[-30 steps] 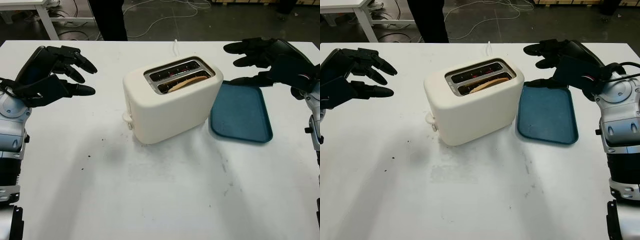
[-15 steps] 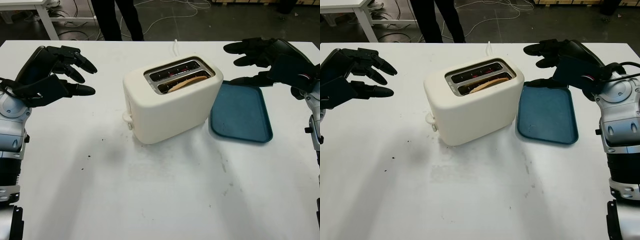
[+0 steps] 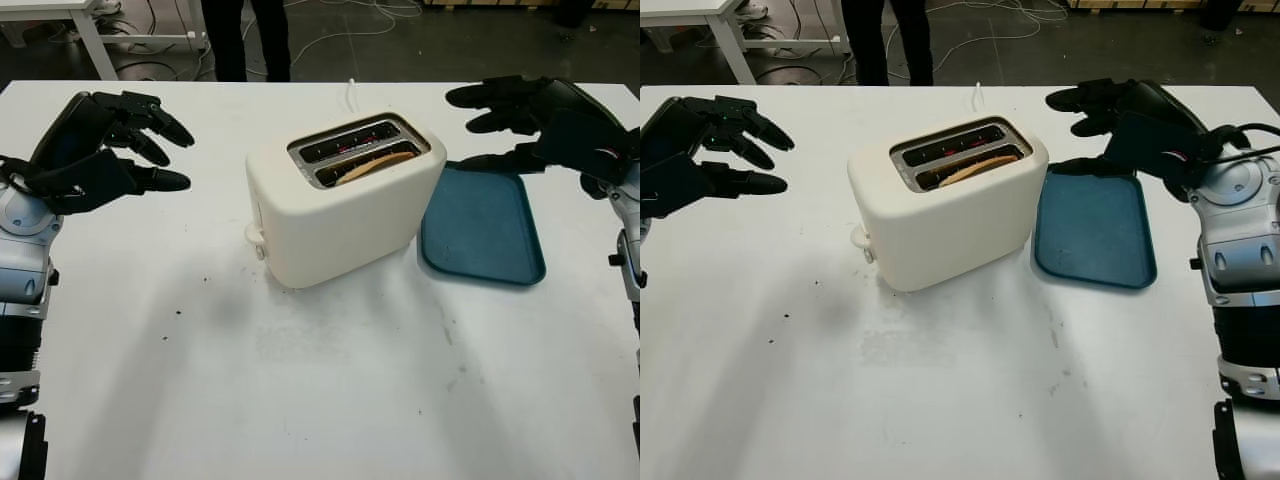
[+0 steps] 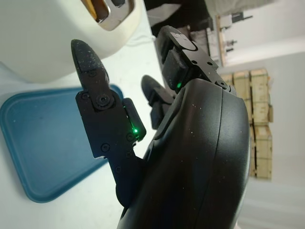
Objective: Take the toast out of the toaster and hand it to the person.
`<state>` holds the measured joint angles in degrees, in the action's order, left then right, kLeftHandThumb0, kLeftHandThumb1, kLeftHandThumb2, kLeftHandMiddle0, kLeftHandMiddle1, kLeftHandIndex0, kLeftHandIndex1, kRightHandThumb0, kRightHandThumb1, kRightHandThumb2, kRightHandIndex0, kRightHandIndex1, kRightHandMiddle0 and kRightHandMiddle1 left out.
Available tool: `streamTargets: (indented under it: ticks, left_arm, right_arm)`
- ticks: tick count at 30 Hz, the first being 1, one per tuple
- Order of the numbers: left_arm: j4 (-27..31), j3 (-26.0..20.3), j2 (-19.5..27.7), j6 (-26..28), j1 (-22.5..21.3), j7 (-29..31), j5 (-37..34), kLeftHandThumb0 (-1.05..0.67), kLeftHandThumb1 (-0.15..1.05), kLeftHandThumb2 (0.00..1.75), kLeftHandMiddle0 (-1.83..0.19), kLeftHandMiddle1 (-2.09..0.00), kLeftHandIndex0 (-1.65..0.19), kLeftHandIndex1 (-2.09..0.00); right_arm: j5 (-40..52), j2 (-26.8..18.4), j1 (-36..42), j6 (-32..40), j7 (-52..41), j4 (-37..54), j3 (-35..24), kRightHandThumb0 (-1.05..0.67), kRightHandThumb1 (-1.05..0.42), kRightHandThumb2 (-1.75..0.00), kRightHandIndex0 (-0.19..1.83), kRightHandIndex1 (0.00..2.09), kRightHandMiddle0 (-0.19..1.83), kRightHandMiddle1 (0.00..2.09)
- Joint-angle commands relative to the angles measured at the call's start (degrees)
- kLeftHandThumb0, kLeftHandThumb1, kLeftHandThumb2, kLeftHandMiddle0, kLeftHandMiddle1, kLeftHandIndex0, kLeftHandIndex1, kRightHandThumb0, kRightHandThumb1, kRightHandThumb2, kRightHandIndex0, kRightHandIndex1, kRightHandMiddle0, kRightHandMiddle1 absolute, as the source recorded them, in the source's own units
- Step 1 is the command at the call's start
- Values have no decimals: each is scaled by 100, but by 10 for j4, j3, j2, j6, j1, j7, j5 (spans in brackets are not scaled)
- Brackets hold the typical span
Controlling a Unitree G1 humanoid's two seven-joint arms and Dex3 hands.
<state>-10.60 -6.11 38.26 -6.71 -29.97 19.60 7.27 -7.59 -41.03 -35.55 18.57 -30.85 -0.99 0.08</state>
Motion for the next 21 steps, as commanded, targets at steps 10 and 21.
streamTargets:
  ticks: [10,21]
  left_arm:
    - [3,-2,2,-1,0,0,1,-105,64,0,-85,-86,-83,-74]
    - [1,-1,2,-6,-1,-2,2,-105,65,0,-86,-86,-84,-73]
  right_arm:
    - [-4,3,-5,-8,4,-4,1,-46,-74,0,31,59,54,0]
    - [-4,4,-5,-2,4,0,2,-44,-74,0,30,60,54,0]
